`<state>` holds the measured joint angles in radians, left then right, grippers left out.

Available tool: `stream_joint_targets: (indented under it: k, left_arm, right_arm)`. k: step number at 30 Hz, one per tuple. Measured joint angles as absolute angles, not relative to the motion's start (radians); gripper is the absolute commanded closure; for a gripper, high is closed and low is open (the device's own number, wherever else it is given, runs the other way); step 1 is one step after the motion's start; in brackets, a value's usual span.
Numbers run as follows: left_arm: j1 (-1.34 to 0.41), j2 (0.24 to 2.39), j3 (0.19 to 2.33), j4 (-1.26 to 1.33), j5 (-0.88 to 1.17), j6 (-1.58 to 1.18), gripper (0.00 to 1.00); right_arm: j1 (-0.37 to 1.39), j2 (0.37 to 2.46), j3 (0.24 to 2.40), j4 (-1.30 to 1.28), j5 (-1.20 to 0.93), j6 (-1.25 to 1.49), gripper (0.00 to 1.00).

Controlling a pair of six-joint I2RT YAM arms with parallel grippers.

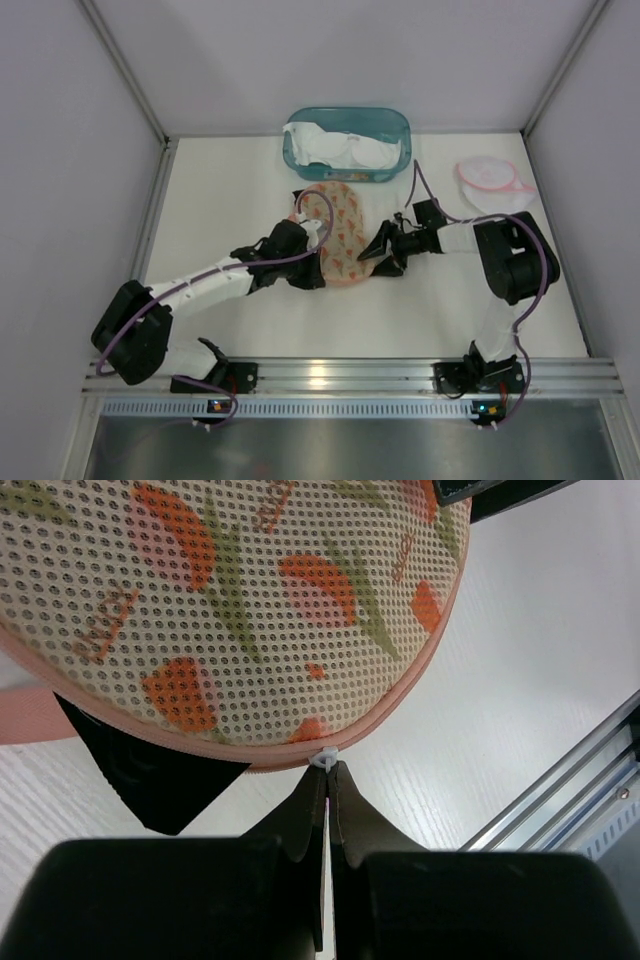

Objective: Place the bra in the laundry bag and zip it closed
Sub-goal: Zip the zipper on the laundry bag.

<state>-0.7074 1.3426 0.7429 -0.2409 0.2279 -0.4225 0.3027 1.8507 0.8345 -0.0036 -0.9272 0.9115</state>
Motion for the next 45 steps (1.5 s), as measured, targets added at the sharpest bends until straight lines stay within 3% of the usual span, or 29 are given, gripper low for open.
stream_joint_targets:
  k: [5, 11, 14, 20, 33, 41, 45]
  left_arm:
    - [-0.709, 1.399, 0.778, -0.234, 0.257, -0.454, 1.00]
    - [-0.709, 1.426, 0.782, -0.221, 0.295, -0.495, 1.00]
    - [-0.709, 1.430, 0.783, -0.199, 0.326, -0.513, 1.00]
    - [-0.708, 1.433, 0.784, -0.156, 0.386, -0.558, 1.00]
    - [-0.706, 1.457, 0.784, -0.081, 0.498, -0.635, 1.00]
    - [-0.702, 1.464, 0.784, -0.070, 0.532, -0.661, 1.00]
    - [-0.701, 1.464, 0.783, -0.051, 0.545, -0.668, 1.00]
  right_arm:
    - [0.299, 1.786, 0.883, -0.137, -0.921, 0.738, 0.36]
    - [0.266, 1.571, 0.949, -0.310, -0.882, 0.274, 0.32]
    - [0.269, 1.459, 0.943, -0.316, -0.823, 0.030, 0.25]
    - [0.354, 1.291, 0.797, -0.212, -0.691, -0.286, 0.29]
    - [0.720, 1.161, 0.586, 0.030, -0.504, -0.559, 0.37]
    - [0.777, 1.221, 0.583, 0.083, -0.464, -0.664, 0.53]
    - [0.780, 1.256, 0.583, 0.081, -0.459, -0.701, 0.54]
